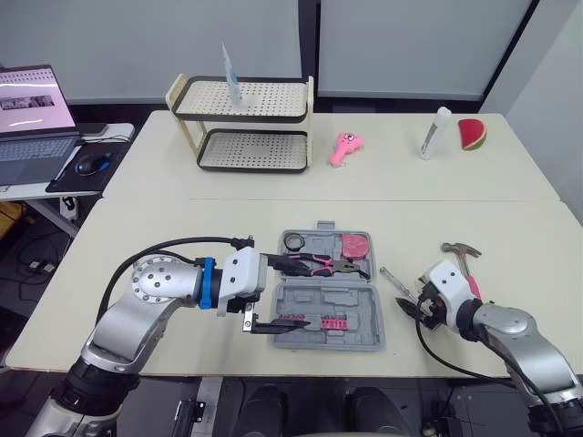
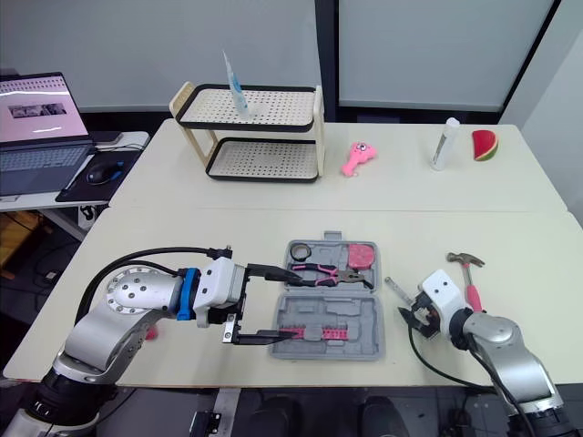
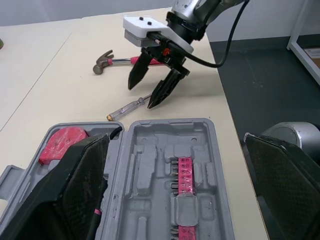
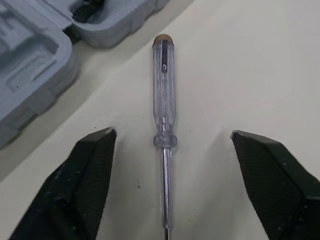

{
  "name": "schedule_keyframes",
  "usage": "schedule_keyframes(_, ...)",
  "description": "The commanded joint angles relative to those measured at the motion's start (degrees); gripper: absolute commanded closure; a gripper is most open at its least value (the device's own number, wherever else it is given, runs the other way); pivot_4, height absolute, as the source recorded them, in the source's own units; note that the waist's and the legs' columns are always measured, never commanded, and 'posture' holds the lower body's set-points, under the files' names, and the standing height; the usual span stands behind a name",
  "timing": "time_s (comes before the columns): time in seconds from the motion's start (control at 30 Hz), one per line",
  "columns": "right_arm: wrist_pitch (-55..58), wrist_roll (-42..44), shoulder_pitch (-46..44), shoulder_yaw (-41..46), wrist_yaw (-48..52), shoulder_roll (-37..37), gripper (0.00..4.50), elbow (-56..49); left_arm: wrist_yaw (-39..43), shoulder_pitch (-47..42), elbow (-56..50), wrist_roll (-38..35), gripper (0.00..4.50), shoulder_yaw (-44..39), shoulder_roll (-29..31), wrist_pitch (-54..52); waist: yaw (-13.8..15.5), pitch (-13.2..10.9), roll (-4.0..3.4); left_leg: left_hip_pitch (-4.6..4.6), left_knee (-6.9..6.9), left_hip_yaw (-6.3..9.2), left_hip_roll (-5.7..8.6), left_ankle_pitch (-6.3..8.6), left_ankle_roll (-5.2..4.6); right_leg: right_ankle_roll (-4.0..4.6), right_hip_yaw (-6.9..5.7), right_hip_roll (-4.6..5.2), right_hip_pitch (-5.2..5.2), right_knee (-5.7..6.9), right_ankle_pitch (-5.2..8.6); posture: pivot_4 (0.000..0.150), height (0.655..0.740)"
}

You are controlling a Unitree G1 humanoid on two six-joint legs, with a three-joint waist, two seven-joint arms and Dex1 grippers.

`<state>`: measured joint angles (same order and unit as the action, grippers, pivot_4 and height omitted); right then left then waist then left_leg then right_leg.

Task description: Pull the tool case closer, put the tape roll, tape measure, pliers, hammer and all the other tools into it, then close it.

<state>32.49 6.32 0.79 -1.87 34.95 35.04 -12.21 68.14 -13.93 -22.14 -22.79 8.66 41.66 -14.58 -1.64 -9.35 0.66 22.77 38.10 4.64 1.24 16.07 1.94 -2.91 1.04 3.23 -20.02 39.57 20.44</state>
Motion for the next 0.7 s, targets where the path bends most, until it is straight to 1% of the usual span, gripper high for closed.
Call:
schedule_keyframes(0.03,-2.2,-0.4,-0.7,-0.1,-0.5,-0.7,1.98,0.3,-0.1,-0.5,-0.8,-0.8,0.0,-0.4,-0.2,0.2,0.0,0.0,0.0,0.0,0.0,0.0,0.0,0.0,0.0,0.0,-0.01,0.0,0.0,0.0,0.0,0.15,0.729)
schedule_keyframes(0.1,-2.7,-0.8,-0.8,-0.3,-0.6,-1.0,2.37,0.6,-0.1,-0.5,-0.7,-0.8,0.0,-0.4,-0.2,0.2,0.0,0.0,0.0,0.0,0.0,0.0,0.0,0.0,0.0,0.0,0.0,0.0,0.0,0.0,0.0,0.15,0.729)
schedule_keyframes(0.33,-3.9,-1.7,-0.9,-1.0,-0.9,-1.9,3.43,1.9,-0.2,-0.2,-0.7,-0.7,0.0,-0.6,-0.1,0.2,0.0,0.0,0.0,0.0,0.0,0.0,0.0,0.0,0.0,0.0,0.0,0.0,0.0,0.0,0.0,0.15,0.729)
schedule_keyframes(0.47,-4.5,-1.9,-0.5,-1.0,-1.2,-1.8,3.88,1.8,0.0,0.2,-0.6,-0.8,0.0,-1.2,0.3,0.3,0.0,0.0,0.0,0.0,0.01,0.0,0.0,0.0,0.0,0.0,0.0,0.0,0.0,0.0,0.0,0.15,0.729)
schedule_keyframes(0.57,-4.6,-1.8,-0.3,-0.8,-1.5,-1.8,4.12,1.5,0.2,0.5,-0.6,-1.3,0.0,-1.8,0.8,0.0,0.0,0.0,0.0,0.0,0.01,0.0,0.0,0.0,0.0,0.0,-0.01,0.0,0.0,0.0,0.0,0.15,0.729)
schedule_keyframes(0.7,-4.0,-1.0,0.3,0.4,-1.7,-1.3,4.14,-0.1,0.3,1.0,-0.5,-2.8,0.0,-3.9,2.0,-1.4,0.0,0.0,0.0,0.0,0.01,0.0,0.0,0.0,0.0,0.0,0.0,0.0,0.0,0.01,0.0,0.15,0.729)
